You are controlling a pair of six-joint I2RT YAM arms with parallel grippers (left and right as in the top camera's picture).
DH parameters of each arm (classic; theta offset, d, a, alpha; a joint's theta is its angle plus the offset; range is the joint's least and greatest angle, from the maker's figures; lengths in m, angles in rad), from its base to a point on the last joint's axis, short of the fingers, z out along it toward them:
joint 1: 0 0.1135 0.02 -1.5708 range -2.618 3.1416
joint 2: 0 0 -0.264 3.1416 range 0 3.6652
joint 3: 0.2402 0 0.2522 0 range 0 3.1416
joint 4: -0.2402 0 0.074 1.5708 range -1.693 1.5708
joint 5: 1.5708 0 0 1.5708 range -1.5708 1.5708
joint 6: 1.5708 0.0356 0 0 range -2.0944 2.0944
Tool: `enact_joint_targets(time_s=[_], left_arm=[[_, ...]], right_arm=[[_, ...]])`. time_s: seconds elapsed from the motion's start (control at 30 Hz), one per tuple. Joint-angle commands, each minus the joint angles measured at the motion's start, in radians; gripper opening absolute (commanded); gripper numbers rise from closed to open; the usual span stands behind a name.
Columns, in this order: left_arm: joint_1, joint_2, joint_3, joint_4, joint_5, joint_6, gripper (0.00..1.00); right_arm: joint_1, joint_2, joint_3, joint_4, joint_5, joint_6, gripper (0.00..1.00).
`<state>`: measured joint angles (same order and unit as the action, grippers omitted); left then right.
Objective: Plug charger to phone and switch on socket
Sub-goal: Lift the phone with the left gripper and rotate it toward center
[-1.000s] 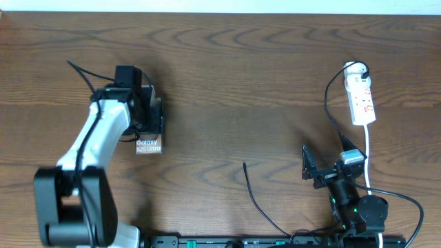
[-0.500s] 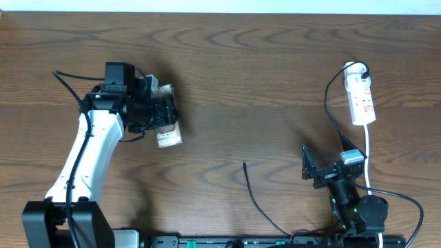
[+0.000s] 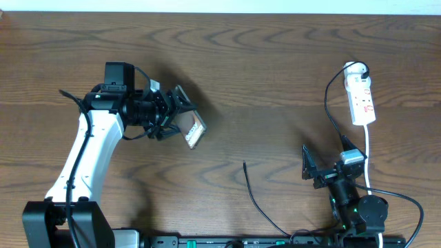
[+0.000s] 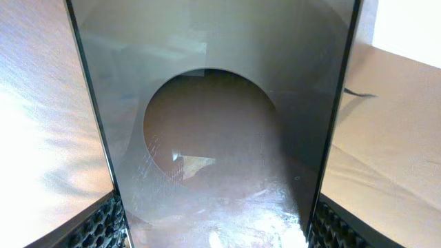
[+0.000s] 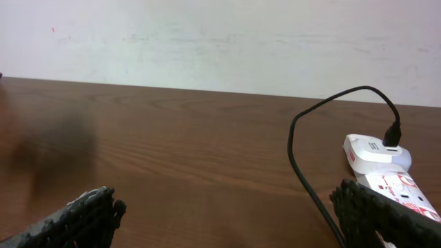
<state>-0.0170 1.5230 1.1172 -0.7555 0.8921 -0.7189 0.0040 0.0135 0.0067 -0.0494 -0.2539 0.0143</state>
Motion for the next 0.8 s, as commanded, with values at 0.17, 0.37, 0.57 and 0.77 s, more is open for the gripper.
enact_joint_targets(time_s=[0.17, 0.37, 0.57, 0.77], left_arm=[[0.005, -0.016, 0.034, 0.001, 0.372, -0.356, 0.08], [0.046, -0.016, 0.034, 0.001, 0.390, -0.512, 0.07], [0.095, -0.016, 0.034, 0.000, 0.466, -0.517, 0.08], [0.113, -0.016, 0.034, 0.000, 0.470, -0.517, 0.07]], right_arm=[[-0.006, -0.006, -0.001, -0.006, 0.005, -0.012, 0.99], [-0.006, -0.006, -0.001, -0.006, 0.005, -0.012, 0.99], [-0.006, -0.006, -0.001, -0.006, 0.005, -0.012, 0.99], [-0.006, -0.005, -0.001, -0.006, 0.005, -0.012, 0.99]])
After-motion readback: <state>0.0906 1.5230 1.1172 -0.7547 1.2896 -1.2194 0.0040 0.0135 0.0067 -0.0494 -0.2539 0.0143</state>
